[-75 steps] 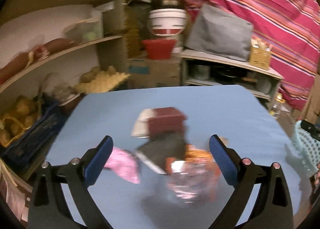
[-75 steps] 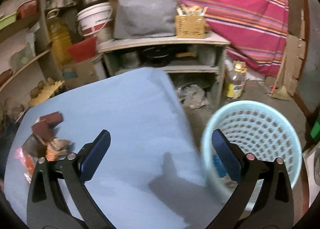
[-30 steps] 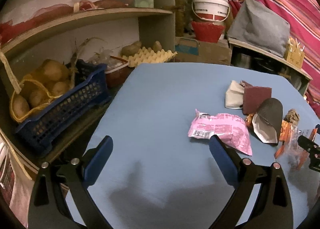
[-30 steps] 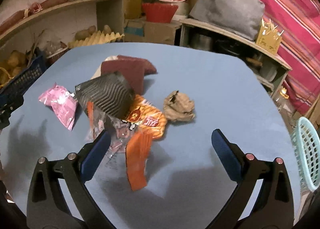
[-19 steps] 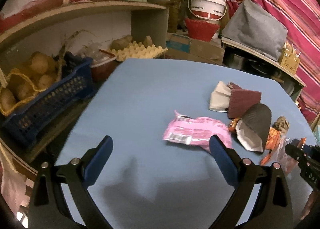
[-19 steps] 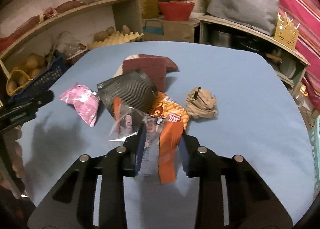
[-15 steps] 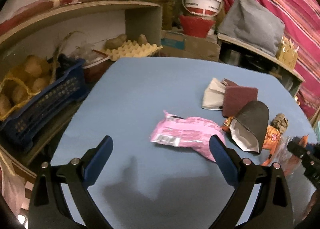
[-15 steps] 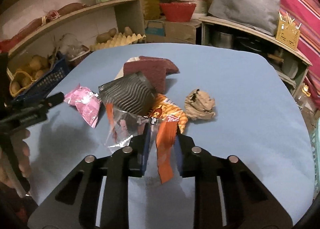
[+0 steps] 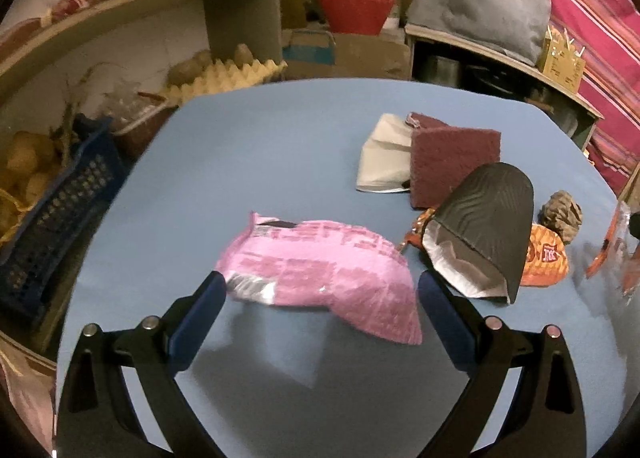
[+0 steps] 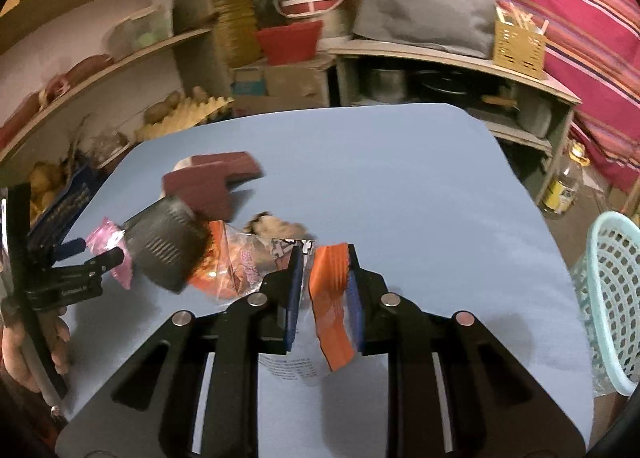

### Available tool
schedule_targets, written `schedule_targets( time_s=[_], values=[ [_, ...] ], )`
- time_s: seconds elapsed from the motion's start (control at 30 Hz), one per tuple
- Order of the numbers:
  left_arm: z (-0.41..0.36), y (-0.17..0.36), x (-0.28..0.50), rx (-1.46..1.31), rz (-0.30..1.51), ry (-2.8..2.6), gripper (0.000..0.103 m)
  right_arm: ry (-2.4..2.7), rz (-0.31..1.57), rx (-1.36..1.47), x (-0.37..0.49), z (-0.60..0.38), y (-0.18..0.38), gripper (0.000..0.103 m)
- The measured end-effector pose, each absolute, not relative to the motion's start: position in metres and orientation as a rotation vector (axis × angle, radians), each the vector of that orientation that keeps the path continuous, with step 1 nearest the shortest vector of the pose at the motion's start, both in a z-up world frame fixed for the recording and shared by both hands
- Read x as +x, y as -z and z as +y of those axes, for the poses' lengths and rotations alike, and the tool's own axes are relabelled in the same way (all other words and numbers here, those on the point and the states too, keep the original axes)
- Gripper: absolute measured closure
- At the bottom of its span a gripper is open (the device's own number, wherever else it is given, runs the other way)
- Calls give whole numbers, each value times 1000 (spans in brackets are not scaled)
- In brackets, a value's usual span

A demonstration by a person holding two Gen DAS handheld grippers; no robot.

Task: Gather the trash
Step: 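Grasp the clear orange-striped bag with the right tool while the left tool grasps the pink wrapper, then carry the pink wrapper and clear bag to the light-blue basket and open both tools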

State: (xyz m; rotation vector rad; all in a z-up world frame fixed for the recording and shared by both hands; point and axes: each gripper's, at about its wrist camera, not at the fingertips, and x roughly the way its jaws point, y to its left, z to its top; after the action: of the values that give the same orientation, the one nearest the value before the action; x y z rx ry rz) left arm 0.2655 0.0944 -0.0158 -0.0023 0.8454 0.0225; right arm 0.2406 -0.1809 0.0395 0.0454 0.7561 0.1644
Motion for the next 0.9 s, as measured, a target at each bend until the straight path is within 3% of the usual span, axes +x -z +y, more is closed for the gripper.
schedule_targets(
  time_s=[0.1,0.13,0.17,0.27,0.47,0.67,0.9],
  values=[
    [92,21,275,-8,874,-14,10,-146,756,62,242,-192,-41,82],
    [91,22,277,-13,876,-11,15,-142,755,66,242,-194,-41,82],
    [90,23,277,-12,876,-6,28,-138,753,68,242,-197,-42,82],
    [84,26,275,14,878,25,44,-132,754,69,240,-202,-42,84],
    [84,25,265,38,860,25,65,-129,776,70,242,-206,-35,84],
    [100,16,260,-3,847,-9,77,-129,779,79,243,-208,-32,86],
    [112,-4,241,-30,806,-57,79,-127,737,47,239,-208,-43,94]
  ],
)
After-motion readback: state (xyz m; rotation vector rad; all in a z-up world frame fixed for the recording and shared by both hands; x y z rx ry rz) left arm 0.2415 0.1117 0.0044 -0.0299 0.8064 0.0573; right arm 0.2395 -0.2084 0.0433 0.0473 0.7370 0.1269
